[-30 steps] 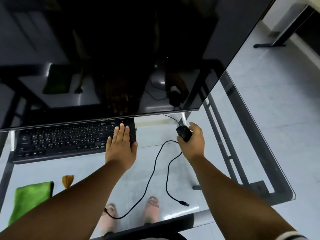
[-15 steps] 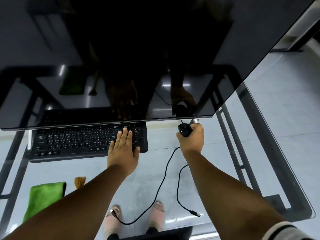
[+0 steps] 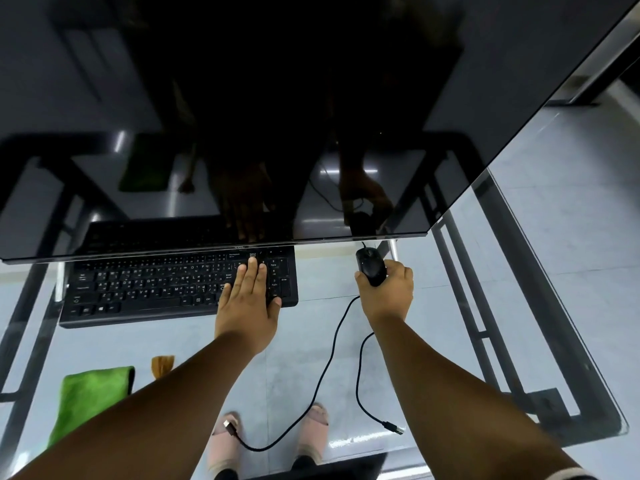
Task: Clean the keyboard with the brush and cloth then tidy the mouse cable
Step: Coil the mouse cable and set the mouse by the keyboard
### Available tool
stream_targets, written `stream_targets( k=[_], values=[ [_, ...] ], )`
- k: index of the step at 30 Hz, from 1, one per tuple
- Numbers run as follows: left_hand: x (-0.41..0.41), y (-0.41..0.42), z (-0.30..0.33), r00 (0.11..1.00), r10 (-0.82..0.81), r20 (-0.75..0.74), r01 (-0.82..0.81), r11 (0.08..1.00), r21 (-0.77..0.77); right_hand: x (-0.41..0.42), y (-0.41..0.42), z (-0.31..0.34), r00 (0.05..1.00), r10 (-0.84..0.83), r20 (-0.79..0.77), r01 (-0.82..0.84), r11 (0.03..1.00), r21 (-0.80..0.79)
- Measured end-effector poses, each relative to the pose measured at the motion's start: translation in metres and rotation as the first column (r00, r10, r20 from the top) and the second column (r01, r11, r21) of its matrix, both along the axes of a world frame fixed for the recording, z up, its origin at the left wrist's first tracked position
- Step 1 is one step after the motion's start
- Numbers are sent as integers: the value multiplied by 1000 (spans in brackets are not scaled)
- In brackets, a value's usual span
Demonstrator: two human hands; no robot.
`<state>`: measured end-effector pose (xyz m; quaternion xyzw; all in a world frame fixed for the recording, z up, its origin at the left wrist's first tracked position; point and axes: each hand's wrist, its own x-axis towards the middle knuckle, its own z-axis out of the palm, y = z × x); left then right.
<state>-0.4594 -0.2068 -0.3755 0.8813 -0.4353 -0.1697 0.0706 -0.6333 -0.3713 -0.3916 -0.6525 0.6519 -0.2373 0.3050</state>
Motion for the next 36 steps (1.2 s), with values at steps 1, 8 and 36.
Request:
stream_targets(
  k=[1,8,36],
  values=[
    [0,0,0,1000,2,-2,-2,1000,-6,3,-2,1,1000,1,8,-1,1000,2],
    [2,1,-2,1000,-8,-8,7,1000,-28,15,-11,1,1000,1,3,-2,1000,17],
    [17,57,-2,997,-15,-81,10,998,-65,-5,50,27,493,869,-42,-837,486,250]
  ],
)
